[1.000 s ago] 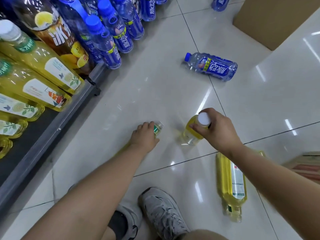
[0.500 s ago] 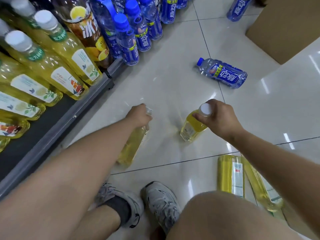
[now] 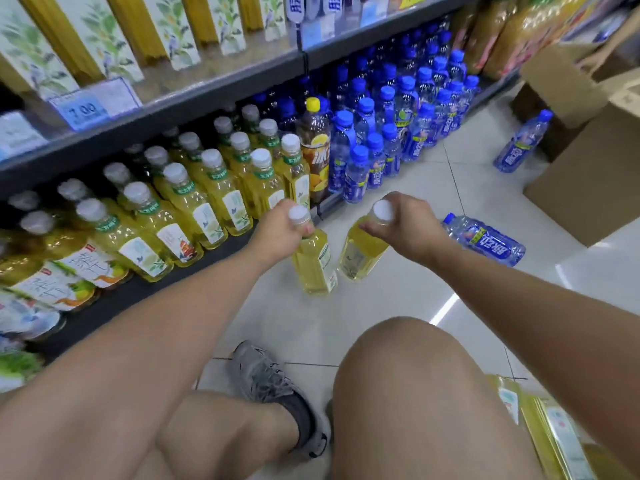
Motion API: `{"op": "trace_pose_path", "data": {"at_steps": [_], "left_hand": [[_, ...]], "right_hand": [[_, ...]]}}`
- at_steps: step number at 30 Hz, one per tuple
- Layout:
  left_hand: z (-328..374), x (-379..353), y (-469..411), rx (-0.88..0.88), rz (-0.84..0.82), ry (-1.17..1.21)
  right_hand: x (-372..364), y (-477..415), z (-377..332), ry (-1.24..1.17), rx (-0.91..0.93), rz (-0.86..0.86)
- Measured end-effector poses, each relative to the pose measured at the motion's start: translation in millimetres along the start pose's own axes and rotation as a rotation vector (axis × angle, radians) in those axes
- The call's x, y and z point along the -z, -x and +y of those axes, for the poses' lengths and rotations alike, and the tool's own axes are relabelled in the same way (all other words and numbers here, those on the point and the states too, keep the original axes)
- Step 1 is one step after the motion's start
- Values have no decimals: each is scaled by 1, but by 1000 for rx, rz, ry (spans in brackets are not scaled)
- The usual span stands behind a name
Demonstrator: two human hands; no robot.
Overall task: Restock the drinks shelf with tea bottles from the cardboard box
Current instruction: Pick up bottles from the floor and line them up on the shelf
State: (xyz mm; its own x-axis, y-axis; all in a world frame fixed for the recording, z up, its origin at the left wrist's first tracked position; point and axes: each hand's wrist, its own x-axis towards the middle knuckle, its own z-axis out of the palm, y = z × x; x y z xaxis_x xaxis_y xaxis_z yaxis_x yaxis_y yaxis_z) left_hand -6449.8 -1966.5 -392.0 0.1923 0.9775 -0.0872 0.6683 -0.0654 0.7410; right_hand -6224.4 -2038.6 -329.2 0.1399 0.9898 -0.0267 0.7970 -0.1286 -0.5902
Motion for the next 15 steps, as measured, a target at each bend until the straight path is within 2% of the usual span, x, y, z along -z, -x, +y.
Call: {"op": "trace_pose_path", "data": {"at_steps": [7, 15], "left_hand": [[-3, 93, 38, -23, 145, -104], [-56, 135, 34, 83, 316, -158]], "right_hand": [[0, -6, -88, 64, 143, -74], [-51, -44, -138, 302, 363, -246]]}}
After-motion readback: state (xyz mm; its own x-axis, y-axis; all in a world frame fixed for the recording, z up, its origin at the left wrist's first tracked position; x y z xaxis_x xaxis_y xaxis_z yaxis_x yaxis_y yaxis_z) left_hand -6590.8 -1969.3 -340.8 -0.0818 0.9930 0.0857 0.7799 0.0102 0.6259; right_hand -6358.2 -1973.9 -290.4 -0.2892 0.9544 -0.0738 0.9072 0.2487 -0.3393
